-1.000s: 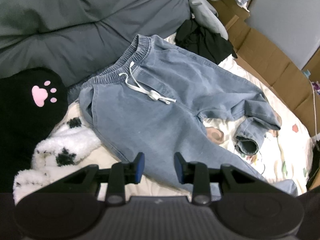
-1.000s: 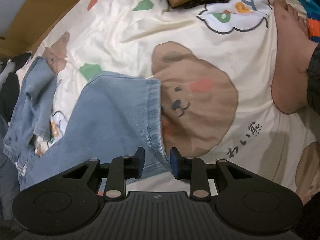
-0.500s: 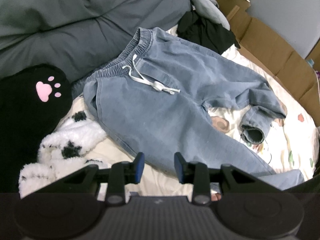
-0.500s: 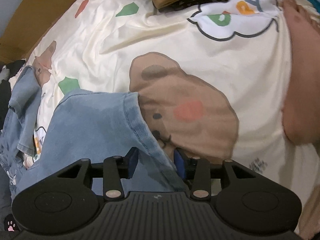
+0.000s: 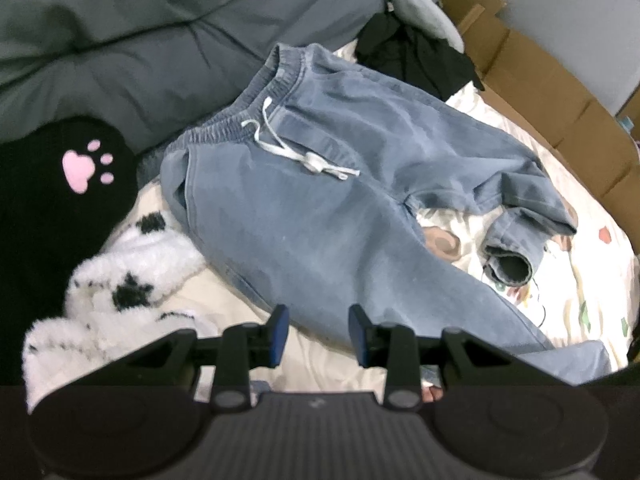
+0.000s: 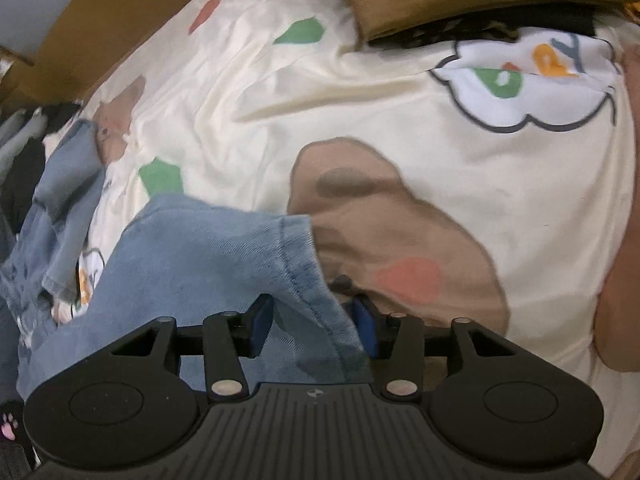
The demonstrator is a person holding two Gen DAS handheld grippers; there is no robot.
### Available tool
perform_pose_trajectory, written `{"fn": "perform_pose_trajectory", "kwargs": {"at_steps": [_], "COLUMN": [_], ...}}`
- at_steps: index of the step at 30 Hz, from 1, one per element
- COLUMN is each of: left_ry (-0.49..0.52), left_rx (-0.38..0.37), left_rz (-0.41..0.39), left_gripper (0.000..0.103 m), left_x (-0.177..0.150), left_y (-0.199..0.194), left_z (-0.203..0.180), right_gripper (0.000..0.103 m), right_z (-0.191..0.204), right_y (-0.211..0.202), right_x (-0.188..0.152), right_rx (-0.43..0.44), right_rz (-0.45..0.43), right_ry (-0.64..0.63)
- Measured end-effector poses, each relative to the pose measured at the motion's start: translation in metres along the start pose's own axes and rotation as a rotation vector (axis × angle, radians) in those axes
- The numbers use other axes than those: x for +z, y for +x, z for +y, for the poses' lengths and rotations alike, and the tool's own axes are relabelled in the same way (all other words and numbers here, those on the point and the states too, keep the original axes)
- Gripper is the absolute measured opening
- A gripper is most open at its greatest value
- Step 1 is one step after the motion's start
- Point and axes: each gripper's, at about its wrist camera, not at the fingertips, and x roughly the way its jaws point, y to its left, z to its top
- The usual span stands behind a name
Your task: Fold clothes
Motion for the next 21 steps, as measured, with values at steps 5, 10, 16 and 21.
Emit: {"fn": "perform_pose_trajectory", "kwargs": {"at_steps": [5,10,16,21], "left_ry": [-0.068,-0.184,-0.279,-0.364], "left_rx": [-0.014,-0.014,0.005,0.016], "left_rz": [0.008,0.028,0.057,0.091], "left_gripper": [0.035,0.035,0.035,0.034], "left_x": [0.001,0.006,0.016,0.022], "left_y": [0.019,0.050,0.090,0.125], "left_z": [0.010,0.033,0.059,0.081], "right_gripper": [0.047,0.031,0.009,0.003], "right_z": [0.006,0.013,0.021,0.037], "right_y": [-0.006,-0.011,-0.020,-0.036], "right_x": [-0.005,-0.010,-0.014,-0.008], "right_rx": [0.008,0.016,0.023,-0.056], "right_rz": [0.029,0.058,0.085,0.076], "right_ry": [-0.031,-0.062,-0.100,-0.129]}}
